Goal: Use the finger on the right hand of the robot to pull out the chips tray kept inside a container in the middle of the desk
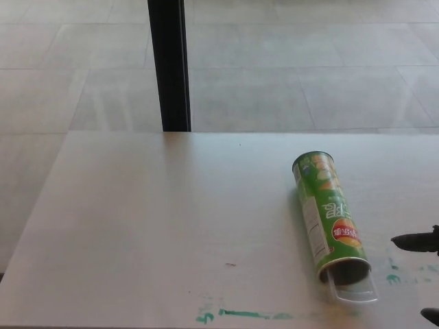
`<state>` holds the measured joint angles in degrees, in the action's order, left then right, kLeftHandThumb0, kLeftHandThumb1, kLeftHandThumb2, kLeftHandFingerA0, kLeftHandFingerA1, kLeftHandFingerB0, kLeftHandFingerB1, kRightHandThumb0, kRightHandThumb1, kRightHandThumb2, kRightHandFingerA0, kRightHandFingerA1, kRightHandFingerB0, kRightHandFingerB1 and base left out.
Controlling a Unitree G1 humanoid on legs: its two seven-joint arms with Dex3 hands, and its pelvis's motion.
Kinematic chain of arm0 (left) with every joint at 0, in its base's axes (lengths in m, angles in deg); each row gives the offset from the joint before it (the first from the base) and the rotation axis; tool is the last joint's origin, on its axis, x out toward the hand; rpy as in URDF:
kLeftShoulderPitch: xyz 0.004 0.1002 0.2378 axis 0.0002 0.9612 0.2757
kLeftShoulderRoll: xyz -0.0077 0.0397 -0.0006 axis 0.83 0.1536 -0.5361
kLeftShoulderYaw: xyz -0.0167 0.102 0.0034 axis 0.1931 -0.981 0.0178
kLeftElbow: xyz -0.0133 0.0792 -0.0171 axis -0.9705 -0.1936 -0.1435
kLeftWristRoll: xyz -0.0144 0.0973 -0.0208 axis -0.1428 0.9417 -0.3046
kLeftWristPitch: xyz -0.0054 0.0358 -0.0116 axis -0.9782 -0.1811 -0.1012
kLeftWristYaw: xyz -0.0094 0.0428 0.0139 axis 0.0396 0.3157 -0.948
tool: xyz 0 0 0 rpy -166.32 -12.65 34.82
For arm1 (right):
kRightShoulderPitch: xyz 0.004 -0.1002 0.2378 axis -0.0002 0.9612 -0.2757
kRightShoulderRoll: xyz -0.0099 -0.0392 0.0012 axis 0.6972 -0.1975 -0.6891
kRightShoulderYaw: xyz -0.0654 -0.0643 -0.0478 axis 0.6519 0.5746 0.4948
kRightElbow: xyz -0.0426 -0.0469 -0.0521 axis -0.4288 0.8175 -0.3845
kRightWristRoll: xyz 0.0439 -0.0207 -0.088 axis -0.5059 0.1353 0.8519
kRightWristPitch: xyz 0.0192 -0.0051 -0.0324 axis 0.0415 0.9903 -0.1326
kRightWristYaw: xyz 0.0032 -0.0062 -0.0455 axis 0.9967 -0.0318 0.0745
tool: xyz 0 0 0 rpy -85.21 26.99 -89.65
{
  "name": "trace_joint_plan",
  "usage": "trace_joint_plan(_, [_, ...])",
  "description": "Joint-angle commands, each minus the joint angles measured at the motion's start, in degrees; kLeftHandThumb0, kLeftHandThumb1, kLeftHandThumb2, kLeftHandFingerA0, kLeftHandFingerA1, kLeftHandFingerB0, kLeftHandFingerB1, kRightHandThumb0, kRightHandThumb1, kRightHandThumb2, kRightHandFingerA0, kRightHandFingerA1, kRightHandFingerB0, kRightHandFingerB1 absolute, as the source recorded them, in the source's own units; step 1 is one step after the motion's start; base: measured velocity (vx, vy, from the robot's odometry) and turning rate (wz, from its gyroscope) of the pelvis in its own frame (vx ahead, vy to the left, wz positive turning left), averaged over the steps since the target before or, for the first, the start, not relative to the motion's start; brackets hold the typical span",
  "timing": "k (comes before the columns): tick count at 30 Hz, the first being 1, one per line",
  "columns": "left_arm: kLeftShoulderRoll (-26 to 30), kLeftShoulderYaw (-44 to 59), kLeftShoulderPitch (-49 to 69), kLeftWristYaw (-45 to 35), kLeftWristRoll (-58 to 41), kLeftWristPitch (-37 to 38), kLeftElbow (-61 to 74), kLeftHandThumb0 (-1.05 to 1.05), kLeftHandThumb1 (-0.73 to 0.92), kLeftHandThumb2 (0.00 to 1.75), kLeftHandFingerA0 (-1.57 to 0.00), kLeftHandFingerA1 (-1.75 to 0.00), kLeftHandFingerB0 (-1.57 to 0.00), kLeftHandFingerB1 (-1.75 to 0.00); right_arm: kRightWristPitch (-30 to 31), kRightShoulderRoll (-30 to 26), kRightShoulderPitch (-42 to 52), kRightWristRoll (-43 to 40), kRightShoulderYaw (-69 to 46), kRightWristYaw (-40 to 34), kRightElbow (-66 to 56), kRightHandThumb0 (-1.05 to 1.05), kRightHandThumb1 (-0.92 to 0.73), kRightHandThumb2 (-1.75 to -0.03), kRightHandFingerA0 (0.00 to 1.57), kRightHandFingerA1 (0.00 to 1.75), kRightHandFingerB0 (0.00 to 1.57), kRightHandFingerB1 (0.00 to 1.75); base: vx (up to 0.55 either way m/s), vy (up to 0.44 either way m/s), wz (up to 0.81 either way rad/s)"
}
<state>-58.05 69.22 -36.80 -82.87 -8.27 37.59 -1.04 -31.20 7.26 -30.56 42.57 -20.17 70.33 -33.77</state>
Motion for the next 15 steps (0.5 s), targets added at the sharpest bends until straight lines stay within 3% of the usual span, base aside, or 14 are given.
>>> trace_joint_plan(1, [1.79,-0.42,0.05,0.2,0.23,0.05,-0.16,-0.55,0.64,0.6,-0.55,-0.57,-0.62,-0.57,4.26,-1.08,-3.26,7.1,2.03,0.0,1.89,-0.09,-0.57,-0.57,0.83,1.33,0.44,0.46,0.0,0.0,0.0])
trace_joint_plan(5, [1.73,-0.66,0.0,0.63,0.24,0.04,-0.39,-0.54,0.65,0.59,-0.55,-0.56,-0.59,-0.5,5.4,-1.9,-5.19,10.2,3.78,0.34,2.19,-0.09,-0.55,-0.57,0.85,1.29,0.47,0.45,0.0,0.0,0.0])
trace_joint_plan(6, [1.64,-0.93,-0.06,0.82,0.44,0.23,-0.24,-0.55,0.65,0.6,-0.56,-0.56,-0.64,-0.54,4.45,-2.06,-5.84,11.72,4.21,-0.59,2.8,-0.09,-0.54,-0.56,0.87,1.27,0.49,0.45,0.0,0.0,0.0])
trace_joint_plan(7, [1.63,-0.87,-0.09,0.95,0.35,0.09,-0.24,-0.55,0.64,0.59,-0.55,-0.56,-0.64,-0.54,4.15,-2.38,-6.26,12.61,4.71,-0.58,3.1,-0.09,-0.55,-0.57,0.84,1.36,0.49,0.46,0.0,0.0,0.0])
trace_joint_plan(11, [1.79,-0.55,-0.22,0.91,-0.23,-0.65,-0.28,-0.54,0.64,0.59,-0.54,-0.56,-0.64,-0.53,2.0,-3.49,-7.32,16.9,7.03,-1.65,5.81,-0.09,-0.53,-0.56,0.86,1.35,0.5,0.46,0.0,0.0,0.0])
trace_joint_plan(14, [2.0,-1.37,0.08,0.3,0.47,0.31,0.04,-0.54,0.65,0.6,-0.52,-0.56,-0.66,-0.58,-0.81,-5.38,-7.65,20.32,8.96,-2.95,8.59,-0.09,-0.52,-0.55,0.91,1.26,0.51,0.47,0.0,0.0,0.0])
trace_joint_plan(15, [2.01,-1.31,0.01,0.28,0.38,0.2,-0.15,-0.55,0.65,0.6,-0.53,-0.58,-0.65,-0.57,-2.2,-6.63,-7.78,22.26,10.11,-3.28,9.68,-0.11,-0.52,-0.54,0.95,1.14,0.52,0.47,0.0,0.0,0.0])
